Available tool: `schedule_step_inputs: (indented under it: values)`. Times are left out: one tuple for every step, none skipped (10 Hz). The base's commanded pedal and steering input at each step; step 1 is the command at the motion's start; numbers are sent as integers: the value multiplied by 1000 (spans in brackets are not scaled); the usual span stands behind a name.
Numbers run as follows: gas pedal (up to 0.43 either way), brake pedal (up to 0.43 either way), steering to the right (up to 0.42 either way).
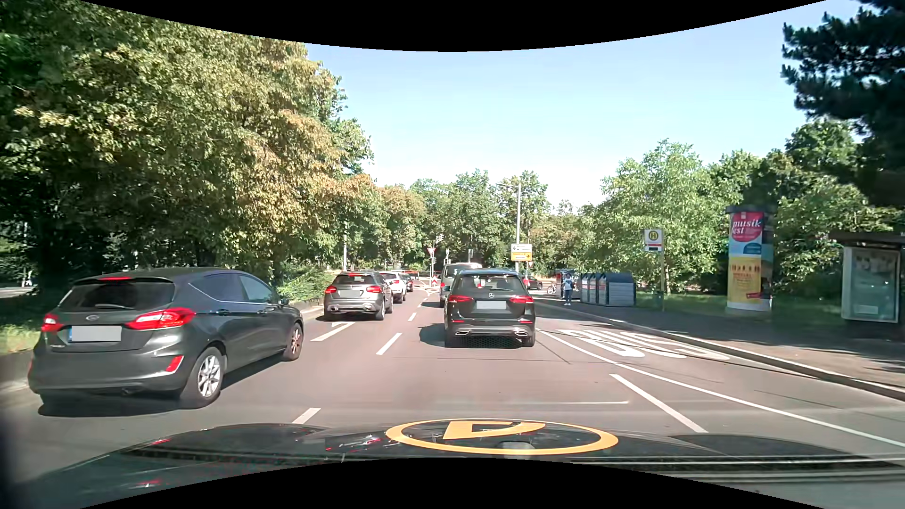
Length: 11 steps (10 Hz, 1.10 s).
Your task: Follow the waypoints while adhering to traffic rules and regulations
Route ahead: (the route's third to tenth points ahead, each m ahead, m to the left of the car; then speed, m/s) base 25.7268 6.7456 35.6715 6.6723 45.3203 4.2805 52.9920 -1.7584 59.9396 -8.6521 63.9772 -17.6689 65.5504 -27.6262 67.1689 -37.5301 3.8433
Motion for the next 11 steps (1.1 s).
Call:
schedule_step_inputs:
  values:
    - [240,0,-19]
    - [228,0,-20]
    - [220,0,-23]
    - [220,0,-25]
    - [220,0,-26]
    - [220,0,-26]
    - [197,0,-26]
    - [169,0,-26]
    - [157,0,-26]
    - [157,0,-26]
    - [150,0,-26]
